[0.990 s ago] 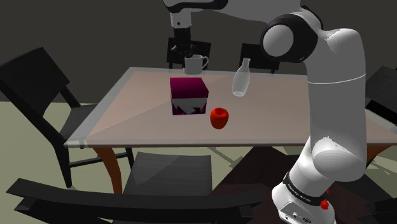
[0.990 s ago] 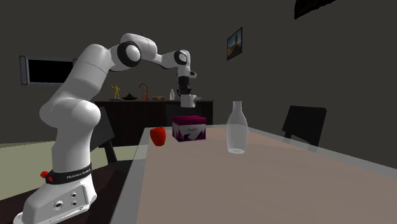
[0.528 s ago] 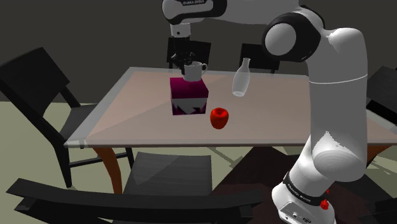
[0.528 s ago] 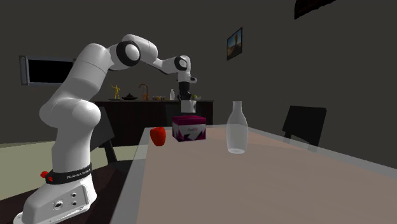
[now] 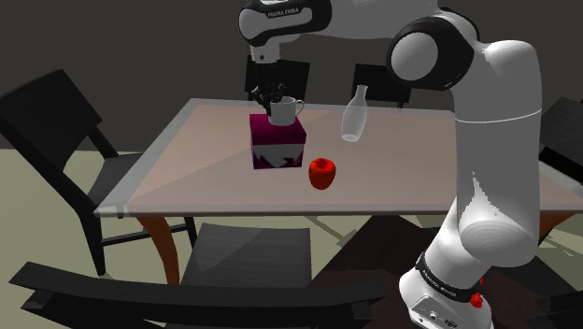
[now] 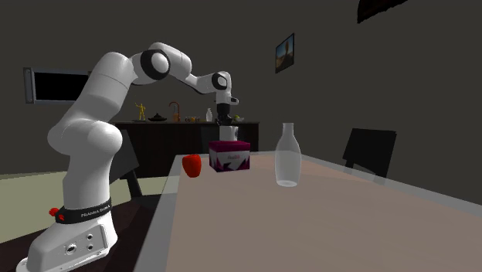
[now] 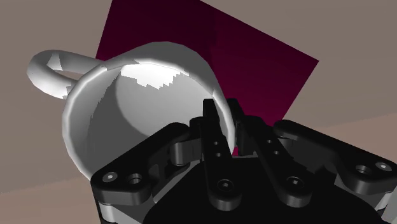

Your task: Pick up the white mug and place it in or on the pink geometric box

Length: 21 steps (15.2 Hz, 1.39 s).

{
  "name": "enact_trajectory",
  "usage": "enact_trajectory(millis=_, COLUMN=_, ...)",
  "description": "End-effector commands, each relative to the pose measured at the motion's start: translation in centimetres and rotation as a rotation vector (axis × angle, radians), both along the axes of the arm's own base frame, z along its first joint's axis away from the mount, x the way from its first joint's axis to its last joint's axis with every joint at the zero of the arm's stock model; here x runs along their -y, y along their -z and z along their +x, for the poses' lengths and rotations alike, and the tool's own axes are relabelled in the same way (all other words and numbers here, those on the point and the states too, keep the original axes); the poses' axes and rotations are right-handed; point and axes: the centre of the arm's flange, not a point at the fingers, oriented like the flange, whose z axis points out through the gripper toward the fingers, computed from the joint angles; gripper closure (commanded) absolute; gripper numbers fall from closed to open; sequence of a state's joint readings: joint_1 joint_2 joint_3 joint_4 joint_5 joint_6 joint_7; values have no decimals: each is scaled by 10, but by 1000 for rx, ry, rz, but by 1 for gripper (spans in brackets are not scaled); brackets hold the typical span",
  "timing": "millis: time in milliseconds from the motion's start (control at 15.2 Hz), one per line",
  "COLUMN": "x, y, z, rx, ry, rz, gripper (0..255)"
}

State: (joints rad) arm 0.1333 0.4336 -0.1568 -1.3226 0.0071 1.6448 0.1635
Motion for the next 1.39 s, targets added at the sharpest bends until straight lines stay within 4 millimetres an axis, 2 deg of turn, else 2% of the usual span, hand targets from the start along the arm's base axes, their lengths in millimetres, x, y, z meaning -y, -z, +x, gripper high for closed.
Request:
enact_trajectory(millis=0, x=0, y=0, z=0, rx=0, ry=0, rz=0, gripper=255)
enact_trajectory(millis=132, x=0, y=0, z=0, rx=0, ry=0, rz=0, gripper=255)
enact_trajectory(millis=198, x=0, y=0, z=0, rx=0, ry=0, rz=0, gripper=0)
enact_trajectory(millis=528, x=0, y=0, z=0, rx=0, ry=0, rz=0, gripper=0)
enact_trajectory(millis=792, x=-3, y=-50, z=5, rx=0, ry=0, rz=0, gripper=0)
enact_trajectory(millis=1320, x=-3, y=-50, z=5, rx=0, ry=0, rz=0, gripper=0)
